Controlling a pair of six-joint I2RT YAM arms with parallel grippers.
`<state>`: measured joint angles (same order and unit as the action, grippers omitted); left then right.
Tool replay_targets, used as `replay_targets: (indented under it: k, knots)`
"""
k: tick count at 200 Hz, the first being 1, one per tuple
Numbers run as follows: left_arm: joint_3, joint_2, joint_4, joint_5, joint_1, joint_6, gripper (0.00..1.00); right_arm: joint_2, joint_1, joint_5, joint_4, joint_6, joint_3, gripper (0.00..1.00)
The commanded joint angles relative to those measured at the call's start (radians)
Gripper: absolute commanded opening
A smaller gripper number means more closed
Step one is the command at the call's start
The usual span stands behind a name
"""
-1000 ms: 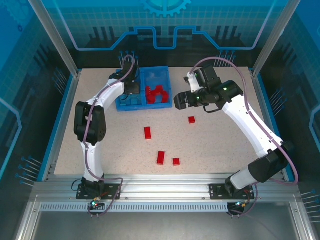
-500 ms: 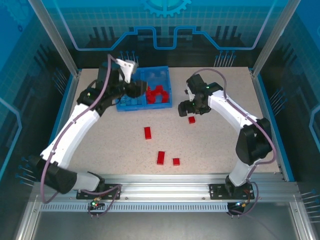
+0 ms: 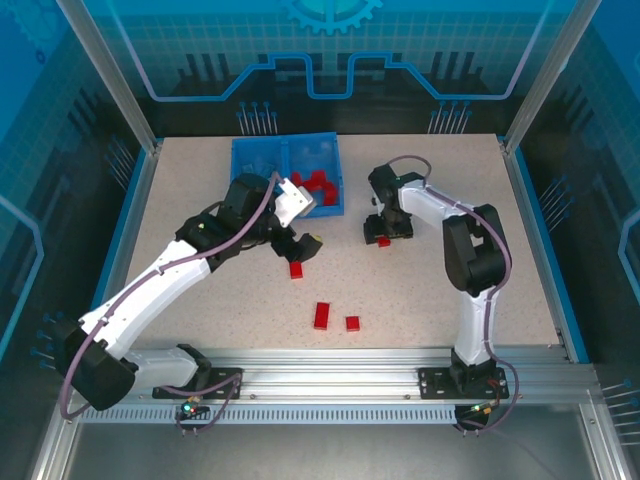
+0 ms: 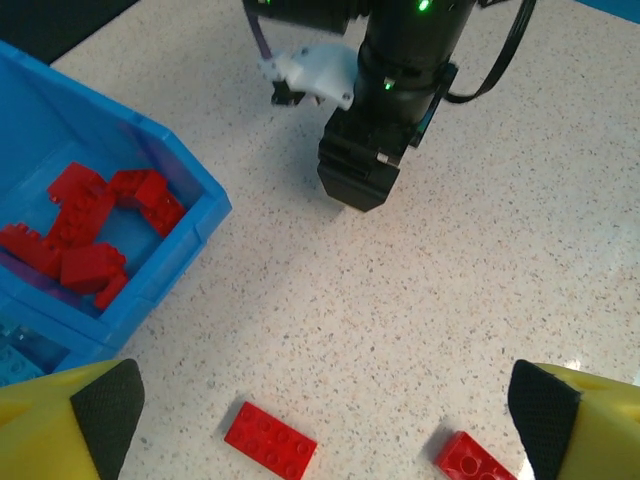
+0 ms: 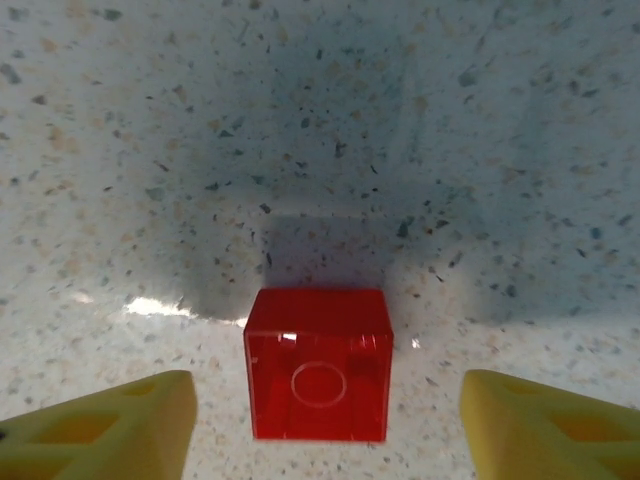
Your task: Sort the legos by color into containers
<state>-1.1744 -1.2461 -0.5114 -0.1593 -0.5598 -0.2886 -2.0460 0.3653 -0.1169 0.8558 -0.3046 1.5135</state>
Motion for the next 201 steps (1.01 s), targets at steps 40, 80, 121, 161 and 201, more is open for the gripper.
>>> replay_targets:
  k: [40,80,121,161,201]
  knots:
    - [0.034,0.029,0.061,-0.019,-0.011,0.010,0.99,-0.042,-0.008,0.008,-0.013,-0.015,0.021,0.43]
    - [0.060,0.046,0.093,0.018,-0.012,0.051,0.99,0.018,-0.005,0.023,-0.001,-0.008,0.040,0.27]
    - [0.088,0.075,0.123,0.130,-0.012,0.231,0.99,0.150,0.050,0.044,0.045,-0.038,0.146,0.28]
    - [0.106,0.080,0.108,0.264,-0.009,0.456,0.99,0.160,0.140,0.062,0.025,-0.065,0.343,0.29]
    - [0.147,0.089,0.068,0.296,0.040,0.762,0.99,-0.021,0.193,0.079,0.041,-0.067,0.621,0.29]
